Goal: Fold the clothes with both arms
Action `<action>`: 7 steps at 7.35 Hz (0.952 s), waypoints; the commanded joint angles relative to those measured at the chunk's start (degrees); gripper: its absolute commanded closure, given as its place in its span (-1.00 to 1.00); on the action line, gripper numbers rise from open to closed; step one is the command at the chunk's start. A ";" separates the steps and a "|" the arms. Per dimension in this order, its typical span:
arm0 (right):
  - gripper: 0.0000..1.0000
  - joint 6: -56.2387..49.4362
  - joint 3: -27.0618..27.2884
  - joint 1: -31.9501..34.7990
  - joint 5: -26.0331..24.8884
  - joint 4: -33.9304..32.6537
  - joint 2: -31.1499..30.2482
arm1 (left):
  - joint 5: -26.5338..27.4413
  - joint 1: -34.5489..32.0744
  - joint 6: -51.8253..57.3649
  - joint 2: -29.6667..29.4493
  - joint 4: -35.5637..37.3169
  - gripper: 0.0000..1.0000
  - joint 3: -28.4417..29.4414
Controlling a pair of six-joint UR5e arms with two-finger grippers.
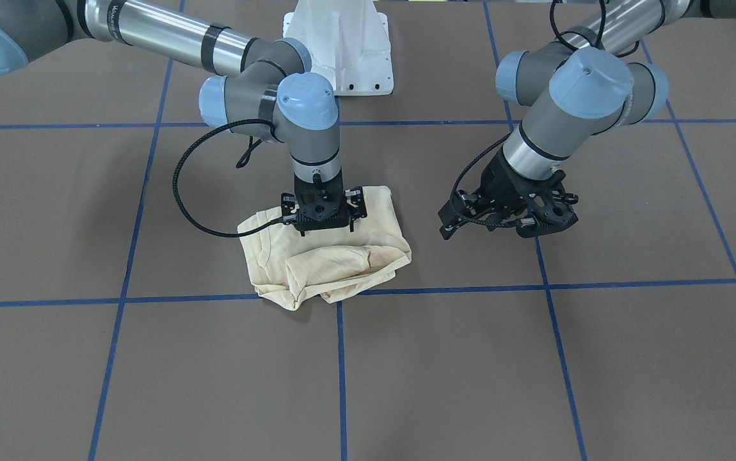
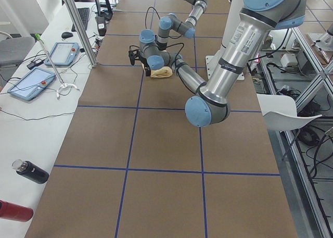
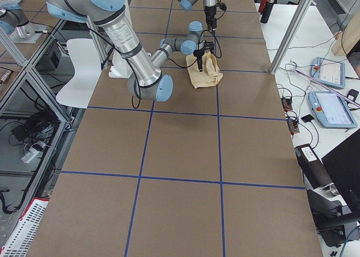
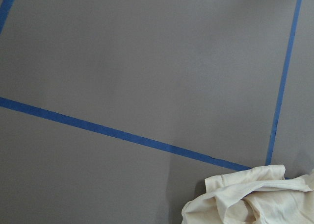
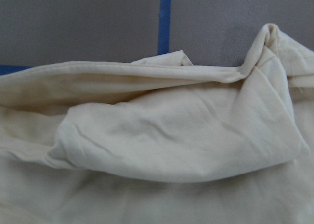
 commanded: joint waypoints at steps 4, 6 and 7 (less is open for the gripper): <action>-0.98 -6.04 -15.52 4.19 -3.31 5.70 9.63 | 0.00 -0.09 0.08 0.17 0.11 -0.97 0.03; -0.98 -6.49 -20.36 5.26 -5.58 16.47 10.26 | 0.00 -0.17 0.08 0.43 0.11 -0.97 0.03; -0.98 -6.49 -21.00 5.43 -6.55 18.71 10.53 | -0.09 -0.61 0.08 0.43 0.11 -0.97 0.12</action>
